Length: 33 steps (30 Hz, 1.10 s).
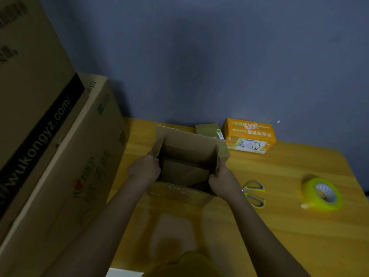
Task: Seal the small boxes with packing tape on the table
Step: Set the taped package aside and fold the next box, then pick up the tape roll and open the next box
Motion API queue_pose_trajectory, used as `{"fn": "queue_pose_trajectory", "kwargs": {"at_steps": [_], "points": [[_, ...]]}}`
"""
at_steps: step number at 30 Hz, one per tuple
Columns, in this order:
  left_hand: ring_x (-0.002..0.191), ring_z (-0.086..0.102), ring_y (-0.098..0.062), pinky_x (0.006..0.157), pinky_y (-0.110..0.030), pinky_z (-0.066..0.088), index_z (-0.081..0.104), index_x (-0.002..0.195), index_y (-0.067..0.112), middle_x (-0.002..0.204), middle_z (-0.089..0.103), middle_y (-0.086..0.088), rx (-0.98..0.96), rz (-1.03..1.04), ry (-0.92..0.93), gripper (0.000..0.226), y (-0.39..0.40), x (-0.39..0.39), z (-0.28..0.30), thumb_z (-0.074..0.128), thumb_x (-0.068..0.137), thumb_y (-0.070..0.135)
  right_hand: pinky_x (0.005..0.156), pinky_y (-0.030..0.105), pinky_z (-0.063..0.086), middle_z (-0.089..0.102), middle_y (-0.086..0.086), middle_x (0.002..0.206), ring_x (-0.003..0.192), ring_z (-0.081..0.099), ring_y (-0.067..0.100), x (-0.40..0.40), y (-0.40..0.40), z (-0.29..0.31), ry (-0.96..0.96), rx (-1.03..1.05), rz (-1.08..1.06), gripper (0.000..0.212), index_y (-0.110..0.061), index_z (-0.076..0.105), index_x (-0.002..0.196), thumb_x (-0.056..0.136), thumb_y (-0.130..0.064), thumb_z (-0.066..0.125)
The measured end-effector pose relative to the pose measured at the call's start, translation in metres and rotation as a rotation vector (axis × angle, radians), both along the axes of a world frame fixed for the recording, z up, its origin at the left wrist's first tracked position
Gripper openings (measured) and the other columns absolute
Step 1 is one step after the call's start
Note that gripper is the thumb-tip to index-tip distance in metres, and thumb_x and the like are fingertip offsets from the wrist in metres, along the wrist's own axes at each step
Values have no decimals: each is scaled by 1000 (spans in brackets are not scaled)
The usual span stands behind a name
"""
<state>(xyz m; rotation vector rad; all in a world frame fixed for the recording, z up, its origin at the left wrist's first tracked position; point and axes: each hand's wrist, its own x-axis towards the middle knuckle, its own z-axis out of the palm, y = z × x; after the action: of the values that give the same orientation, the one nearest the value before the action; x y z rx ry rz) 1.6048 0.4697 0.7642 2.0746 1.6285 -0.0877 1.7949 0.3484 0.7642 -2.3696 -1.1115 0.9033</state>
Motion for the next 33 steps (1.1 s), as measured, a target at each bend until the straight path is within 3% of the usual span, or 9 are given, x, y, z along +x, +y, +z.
{"fn": "queue_pose_trajectory", "kwargs": {"at_steps": [4,6,8,10,13,17,21,27,33], "points": [[71,53,-27,54,-31,33,58,108,4,84,58,-10,85,-75,110,40,-1,8,5,32,105,34,76,39,49,57,16,126,106,57,34,-3,-13,-2,21,-18,-3,68,-20,9,153,97,-30,47],[89,60,-33,60,-33,35,59,115,4,101,64,-14,127,-87,131,37,2,10,5,33,105,29,89,41,47,46,13,140,121,51,33,-2,-19,3,-7,-65,20,73,-21,12,153,96,-52,44],[97,60,-34,60,-32,34,57,121,6,111,64,-16,149,-99,140,36,8,11,4,31,106,26,92,39,44,39,10,143,126,45,31,-3,-17,14,-211,-7,37,74,-20,21,151,93,-62,40],[95,60,-33,56,-32,31,56,124,9,110,64,-14,162,-139,163,35,12,11,4,31,106,26,94,38,43,39,7,141,126,41,27,-5,1,27,-436,187,134,60,-19,34,144,96,-54,43],[94,60,-32,56,-31,31,51,132,14,109,64,-13,183,-229,172,35,15,9,1,32,105,26,100,39,40,38,3,145,131,35,25,-8,52,30,-530,346,531,51,-22,41,143,95,-32,52],[98,60,-31,63,-31,34,47,135,19,113,63,-11,168,-343,166,37,23,8,4,34,104,34,115,40,22,38,5,149,140,28,25,-17,117,14,-620,187,986,49,-19,46,140,93,-28,58],[103,59,-28,67,-30,36,56,122,17,115,60,-9,194,-359,183,35,29,9,6,37,102,39,92,36,40,65,6,113,106,58,26,-24,142,8,-669,111,1085,28,-17,66,111,100,-32,45],[99,59,-29,69,-31,37,63,106,13,106,58,-8,220,-340,149,30,39,15,9,42,101,34,90,37,32,66,6,99,92,58,28,-10,143,12,-540,102,1060,27,-20,64,108,103,-29,39],[94,60,-26,68,-30,36,63,95,15,101,62,-5,272,-372,129,27,48,29,8,42,101,32,60,30,25,65,14,99,90,59,31,-2,144,20,-576,101,1007,25,-12,61,107,104,-24,40]]}}
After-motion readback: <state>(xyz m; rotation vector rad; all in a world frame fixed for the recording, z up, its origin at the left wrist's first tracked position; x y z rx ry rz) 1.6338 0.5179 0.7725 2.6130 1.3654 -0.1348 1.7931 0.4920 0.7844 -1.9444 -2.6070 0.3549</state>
